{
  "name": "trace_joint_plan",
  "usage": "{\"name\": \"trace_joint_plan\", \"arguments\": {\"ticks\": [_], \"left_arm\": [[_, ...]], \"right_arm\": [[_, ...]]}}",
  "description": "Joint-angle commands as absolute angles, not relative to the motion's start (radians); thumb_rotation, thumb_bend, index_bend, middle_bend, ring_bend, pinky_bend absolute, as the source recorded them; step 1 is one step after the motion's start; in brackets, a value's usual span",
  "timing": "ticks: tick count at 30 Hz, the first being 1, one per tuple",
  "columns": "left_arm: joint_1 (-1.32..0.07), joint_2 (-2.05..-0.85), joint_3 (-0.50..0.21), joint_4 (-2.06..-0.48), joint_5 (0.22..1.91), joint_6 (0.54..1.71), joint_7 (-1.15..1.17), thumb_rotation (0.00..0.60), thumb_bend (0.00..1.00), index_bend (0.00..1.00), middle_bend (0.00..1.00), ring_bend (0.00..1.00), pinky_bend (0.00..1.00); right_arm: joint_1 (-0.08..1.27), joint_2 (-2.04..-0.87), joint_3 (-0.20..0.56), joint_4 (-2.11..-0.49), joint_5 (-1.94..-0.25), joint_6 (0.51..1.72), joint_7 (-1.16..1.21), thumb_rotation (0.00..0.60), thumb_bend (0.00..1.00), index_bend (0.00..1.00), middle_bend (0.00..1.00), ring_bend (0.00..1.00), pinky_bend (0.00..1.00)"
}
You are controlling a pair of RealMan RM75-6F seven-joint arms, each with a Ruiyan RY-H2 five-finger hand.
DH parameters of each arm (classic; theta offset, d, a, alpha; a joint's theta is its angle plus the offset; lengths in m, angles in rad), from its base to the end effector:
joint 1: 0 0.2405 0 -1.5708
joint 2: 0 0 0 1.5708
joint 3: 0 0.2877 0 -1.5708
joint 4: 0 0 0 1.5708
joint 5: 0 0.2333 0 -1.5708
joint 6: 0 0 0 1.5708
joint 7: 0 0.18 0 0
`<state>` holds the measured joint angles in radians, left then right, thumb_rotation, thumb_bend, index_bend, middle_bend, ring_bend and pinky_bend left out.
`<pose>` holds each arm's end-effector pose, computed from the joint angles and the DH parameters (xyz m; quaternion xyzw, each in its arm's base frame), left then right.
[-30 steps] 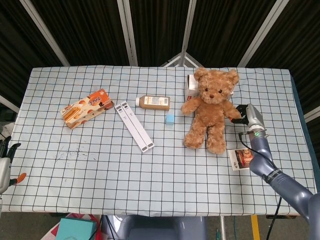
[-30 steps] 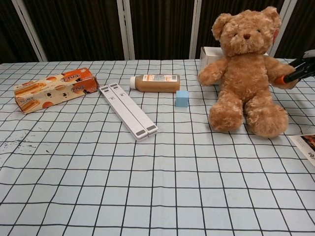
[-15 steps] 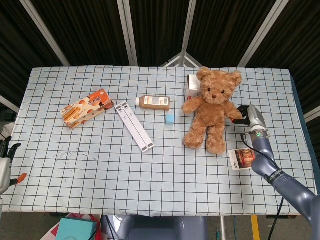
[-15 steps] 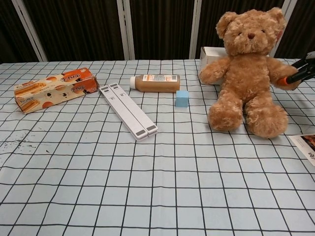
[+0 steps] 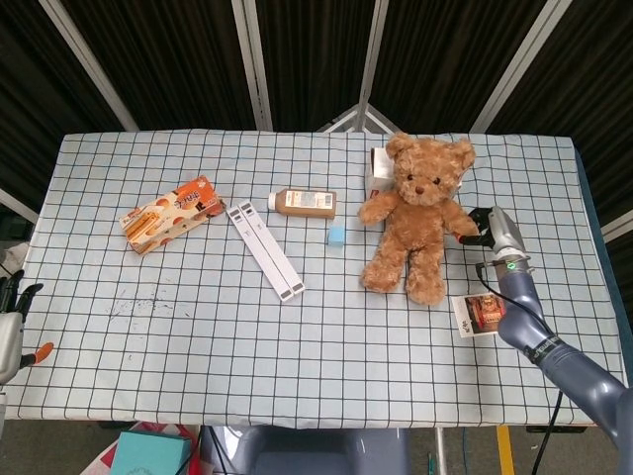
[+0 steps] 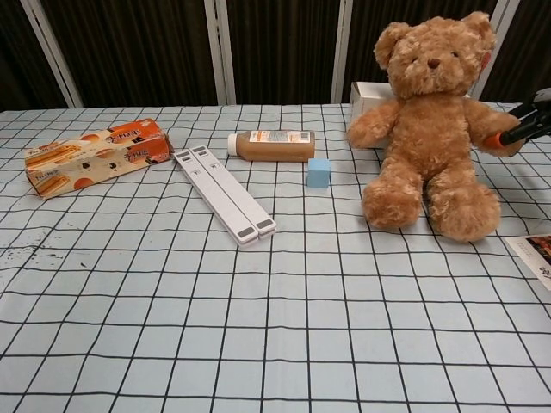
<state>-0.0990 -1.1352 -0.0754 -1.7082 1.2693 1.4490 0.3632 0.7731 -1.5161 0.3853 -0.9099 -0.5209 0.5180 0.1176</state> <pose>-0.3602 0.2264 0.1459 -0.5853 -0.3736 -0.2640 0.6694 -0.3320 -0.5179 0.0485 0.3945 -0.6853 0.3763 0.4828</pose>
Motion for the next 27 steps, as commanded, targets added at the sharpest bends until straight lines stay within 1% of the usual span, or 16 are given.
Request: {"name": "trace_joint_plan", "arguments": {"ticks": [1,5,11,18,22,23,25,27], "left_arm": [[-0.099,-1.135,-0.075,-1.709,1.270,1.450,0.362,0.600,0.24,0.16,0.00,0.00,0.03],[-0.099,-1.136,-0.076,-1.708,1.268,1.449,0.363,0.600,0.24,0.16,0.00,0.00,0.03],[-0.101,-1.138,-0.076,-1.708,1.266,1.447,0.369,0.600,0.24,0.16,0.00,0.00,0.03],[-0.099,-1.137,-0.075,-1.709,1.269,1.452,0.365,0.600,0.24,0.16,0.00,0.00,0.03],[-0.103,-1.138,-0.077,-1.707,1.263,1.443,0.368,0.600,0.24,0.16,0.00,0.00,0.03],[-0.104,-1.139,-0.076,-1.707,1.264,1.442,0.370,0.600,0.24,0.16,0.00,0.00,0.03],[-0.105,-1.140,-0.076,-1.707,1.266,1.443,0.371,0.600,0.24,0.16,0.00,0.00,0.03],[-0.104,-1.141,-0.076,-1.706,1.264,1.444,0.372,0.600,0.24,0.16,0.00,0.00,0.03]], "right_arm": [[0.774,-1.531,0.376,-0.880,-0.507,0.501,0.114,0.600,0.49,0.71,0.66,0.52,0.00],[0.778,-1.531,0.382,-0.870,-0.511,0.502,0.116,0.600,0.49,0.71,0.66,0.52,0.00],[0.775,-1.510,0.390,-0.914,-0.534,0.530,0.115,0.600,0.49,0.71,0.66,0.52,0.00],[0.772,-1.528,0.375,-0.881,-0.514,0.511,0.106,0.600,0.49,0.71,0.66,0.52,0.00],[0.773,-1.520,0.388,-0.888,-0.523,0.512,0.117,0.600,0.49,0.70,0.65,0.51,0.00],[0.773,-1.514,0.390,-0.896,-0.533,0.514,0.119,0.600,0.49,0.65,0.63,0.49,0.00],[0.768,-1.501,0.386,-0.913,-0.559,0.516,0.118,0.600,0.49,0.48,0.52,0.41,0.00],[0.765,-1.484,0.376,-0.933,-0.581,0.497,0.115,0.600,0.48,0.24,0.35,0.28,0.00]]}}
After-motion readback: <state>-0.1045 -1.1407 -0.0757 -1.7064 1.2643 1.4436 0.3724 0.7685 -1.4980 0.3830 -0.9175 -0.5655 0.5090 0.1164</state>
